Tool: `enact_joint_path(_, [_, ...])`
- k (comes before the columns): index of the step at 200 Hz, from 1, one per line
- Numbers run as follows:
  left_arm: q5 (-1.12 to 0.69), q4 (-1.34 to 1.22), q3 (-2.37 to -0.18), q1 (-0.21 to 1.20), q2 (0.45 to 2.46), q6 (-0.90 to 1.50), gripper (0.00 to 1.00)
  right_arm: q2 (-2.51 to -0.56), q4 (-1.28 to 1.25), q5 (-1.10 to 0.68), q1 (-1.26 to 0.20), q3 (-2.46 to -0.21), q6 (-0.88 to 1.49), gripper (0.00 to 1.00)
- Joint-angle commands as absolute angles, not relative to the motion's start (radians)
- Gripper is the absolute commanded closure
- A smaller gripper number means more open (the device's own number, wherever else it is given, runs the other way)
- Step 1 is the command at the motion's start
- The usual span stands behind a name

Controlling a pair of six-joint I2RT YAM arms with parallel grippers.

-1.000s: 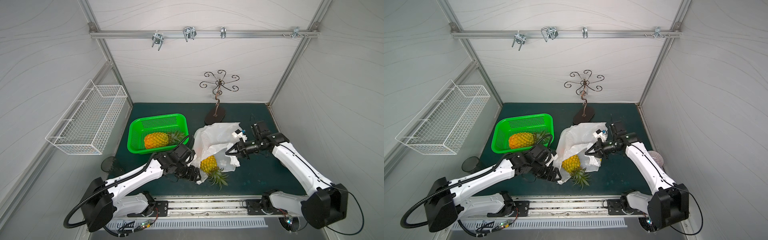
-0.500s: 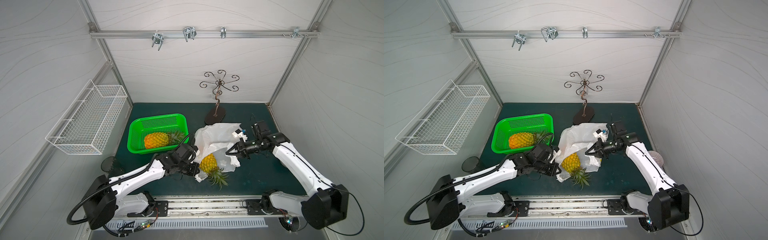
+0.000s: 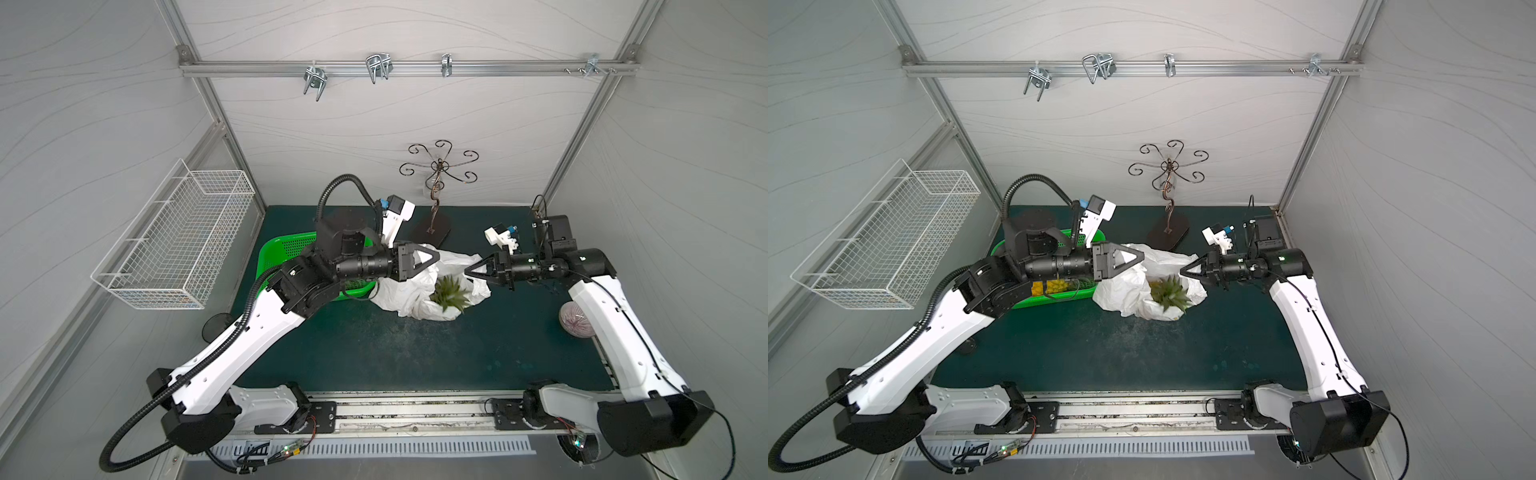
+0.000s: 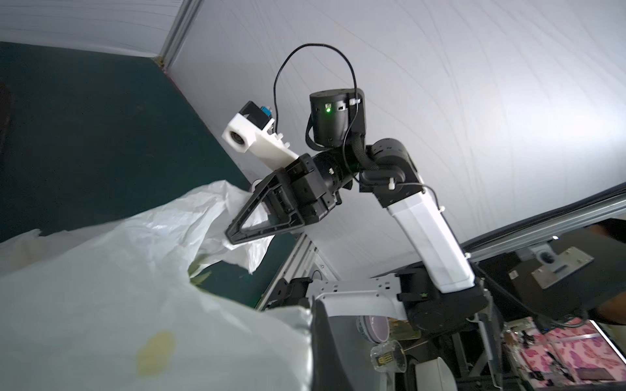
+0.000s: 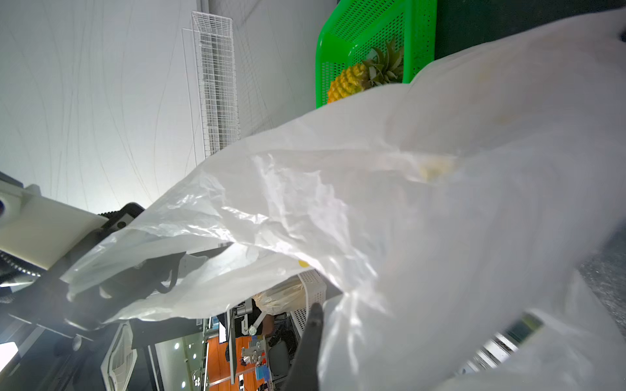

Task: Place the pineapple into a plastic bag & tie a knot
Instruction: Adjust the plastic bag at the center of the board.

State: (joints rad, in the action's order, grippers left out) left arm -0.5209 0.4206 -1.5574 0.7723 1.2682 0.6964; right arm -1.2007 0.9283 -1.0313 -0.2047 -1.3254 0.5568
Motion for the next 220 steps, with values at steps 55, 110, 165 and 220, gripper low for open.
enact_joint_path(55, [-0.679, 0.553, -1.631, 0.595, 1.337, 0.704, 1.00, -1.044, 0.908, -0.842, -0.035, -1.384, 0.691, 1.00])
enact_joint_path(110, [-0.940, 0.711, -1.525, 0.547, 1.353, 0.565, 1.00, -1.011, 0.512, -1.020, -0.033, -1.388, 0.851, 1.00])
enact_joint_path(165, [-0.886, -0.209, -1.385, 0.523, 1.231, 1.160, 1.00, -1.073, 0.730, -0.671, -0.020, -1.443, 0.744, 1.00])
enact_joint_path(220, [-0.724, -0.103, -1.466, 0.489, 1.320, 1.353, 1.00, -1.061, 0.832, -0.552, 0.047, -1.476, 0.705, 1.00])
